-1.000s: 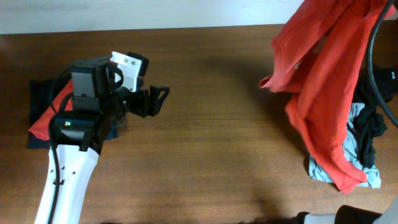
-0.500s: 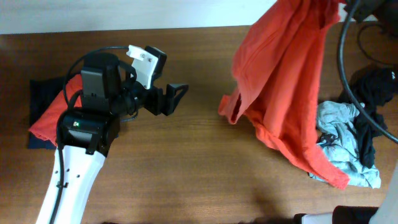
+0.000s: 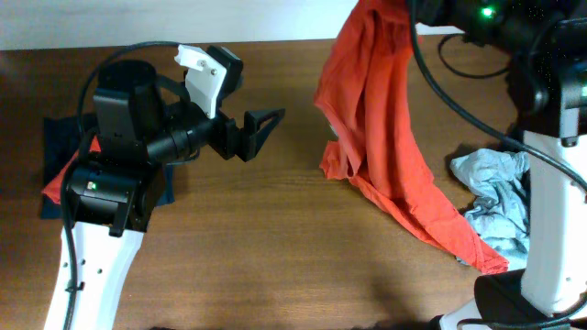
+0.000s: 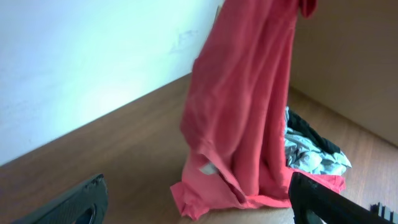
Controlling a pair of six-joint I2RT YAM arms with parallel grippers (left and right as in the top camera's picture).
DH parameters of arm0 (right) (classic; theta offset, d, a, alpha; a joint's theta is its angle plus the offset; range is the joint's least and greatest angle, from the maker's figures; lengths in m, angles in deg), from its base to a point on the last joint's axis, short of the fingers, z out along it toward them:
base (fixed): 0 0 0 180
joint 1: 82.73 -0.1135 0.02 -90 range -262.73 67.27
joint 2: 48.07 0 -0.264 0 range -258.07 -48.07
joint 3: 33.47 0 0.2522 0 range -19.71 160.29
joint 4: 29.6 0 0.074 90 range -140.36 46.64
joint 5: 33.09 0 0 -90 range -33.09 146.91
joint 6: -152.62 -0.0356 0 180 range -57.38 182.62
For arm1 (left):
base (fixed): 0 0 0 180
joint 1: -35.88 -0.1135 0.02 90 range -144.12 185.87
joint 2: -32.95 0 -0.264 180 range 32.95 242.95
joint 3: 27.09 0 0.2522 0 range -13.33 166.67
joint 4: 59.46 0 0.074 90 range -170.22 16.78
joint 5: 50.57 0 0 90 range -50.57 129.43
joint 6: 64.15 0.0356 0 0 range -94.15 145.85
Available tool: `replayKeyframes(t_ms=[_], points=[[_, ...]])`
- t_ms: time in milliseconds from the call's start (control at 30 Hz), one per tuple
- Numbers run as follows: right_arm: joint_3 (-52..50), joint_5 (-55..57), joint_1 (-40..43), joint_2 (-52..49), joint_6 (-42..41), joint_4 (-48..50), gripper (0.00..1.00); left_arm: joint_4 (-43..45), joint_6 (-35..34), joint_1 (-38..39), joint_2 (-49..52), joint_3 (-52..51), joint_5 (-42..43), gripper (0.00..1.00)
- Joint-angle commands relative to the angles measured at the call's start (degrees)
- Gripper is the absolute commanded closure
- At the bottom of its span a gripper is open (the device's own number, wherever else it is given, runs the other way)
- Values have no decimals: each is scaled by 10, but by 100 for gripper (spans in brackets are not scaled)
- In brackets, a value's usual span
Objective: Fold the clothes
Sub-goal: 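Lift the red shirt with the right gripper and drag it leftward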
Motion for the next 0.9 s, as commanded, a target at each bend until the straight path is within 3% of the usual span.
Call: replayKeyframes(t_ms=[0,267,633,867], points=[[10,152,-16,-1,75,22,96,-19,10,2,1,10,-26,7],[36,197,12,-1,82,123,96,-40,33,2,3,10,-35,7],[92,360,87,-1,144,97,96,-51,40,2,4,10,-78,5],[92,303,45,-4,135,72,96,-51,40,2,14,10,-95,4]])
